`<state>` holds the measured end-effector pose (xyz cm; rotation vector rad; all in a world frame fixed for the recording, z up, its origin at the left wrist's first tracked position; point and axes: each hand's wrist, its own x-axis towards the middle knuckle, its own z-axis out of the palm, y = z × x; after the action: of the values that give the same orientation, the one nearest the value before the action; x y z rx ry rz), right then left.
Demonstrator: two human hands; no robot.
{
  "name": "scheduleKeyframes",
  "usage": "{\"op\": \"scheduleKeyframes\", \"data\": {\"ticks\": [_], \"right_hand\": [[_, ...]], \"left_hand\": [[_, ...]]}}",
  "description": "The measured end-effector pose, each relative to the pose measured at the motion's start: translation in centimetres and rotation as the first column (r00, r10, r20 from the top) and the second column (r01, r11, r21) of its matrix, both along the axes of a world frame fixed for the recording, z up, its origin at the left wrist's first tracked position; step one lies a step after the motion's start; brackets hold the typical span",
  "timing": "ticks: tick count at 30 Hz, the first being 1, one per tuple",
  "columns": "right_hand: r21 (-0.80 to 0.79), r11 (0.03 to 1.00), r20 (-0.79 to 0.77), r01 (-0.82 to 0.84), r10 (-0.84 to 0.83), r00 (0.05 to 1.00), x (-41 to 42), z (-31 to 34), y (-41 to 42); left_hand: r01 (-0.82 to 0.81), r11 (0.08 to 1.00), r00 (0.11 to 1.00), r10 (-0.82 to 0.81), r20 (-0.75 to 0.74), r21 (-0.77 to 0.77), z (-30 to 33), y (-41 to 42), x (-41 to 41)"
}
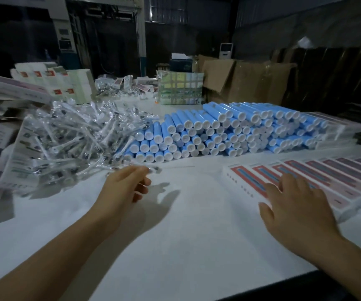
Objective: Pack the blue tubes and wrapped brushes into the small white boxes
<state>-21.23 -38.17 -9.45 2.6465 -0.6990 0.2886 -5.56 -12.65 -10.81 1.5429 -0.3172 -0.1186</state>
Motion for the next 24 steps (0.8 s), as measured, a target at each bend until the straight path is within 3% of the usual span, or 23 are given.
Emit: {"op": "scheduleKeyframes", "data": {"ticks": [2,4,7,10,13,15,19,23,24], "right_hand": [[-0.02,1.0,-0.013,-0.019,0.019,1.0,0.1,0.7,0.6],[-0.045,0.976,0.134,-0.211,0.216,0.967,1.0,1.7,1.8],[-0.04,0.852,0.37,-0.523,0.499,0.784,4.0,2.6,4.8],[0.169,0.691,0.452,-0.703,0.579,0.678,8.6,3.1,8.8],[0.449,0.532,0.471,-0.718,0.542,0.696,13.5,2.3,11.4],[0.548,0.464,0.46,-0.696,0.528,0.714,15.5,1.2,12.5],[0.502,0.567,0.264,-0.653,0.619,0.74,16.6,-1.0,13.7],[0.521,0.558,0.229,-0.646,0.638,0.735,17.3,-1.9,13.0],[0.568,0.519,0.256,-0.639,0.626,0.736,17.5,-2.1,12.8]], "left_hand": [[0.006,0.993,0.999,-0.011,0.043,0.114,-0.2,-0.3,-0.1],[0.018,0.984,0.998,-0.029,0.057,0.176,-0.4,-0.5,-0.2],[0.013,0.971,0.995,-0.035,0.089,0.237,-0.5,-0.7,-0.3],[-0.044,0.978,0.996,0.027,0.085,0.205,-0.4,-0.8,-0.5],[-0.096,0.986,0.989,0.08,0.124,0.133,-0.2,-0.7,-0.7],[-0.111,0.989,0.987,0.098,0.126,0.096,-0.2,-0.6,-0.7],[-0.124,0.986,0.984,0.108,0.143,0.111,-0.3,-0.7,-0.7],[-0.074,0.983,0.99,0.052,0.134,0.169,0.1,-0.5,-1.1],[-0.069,0.976,0.987,0.037,0.156,0.207,0.4,-0.3,-1.3]]}}
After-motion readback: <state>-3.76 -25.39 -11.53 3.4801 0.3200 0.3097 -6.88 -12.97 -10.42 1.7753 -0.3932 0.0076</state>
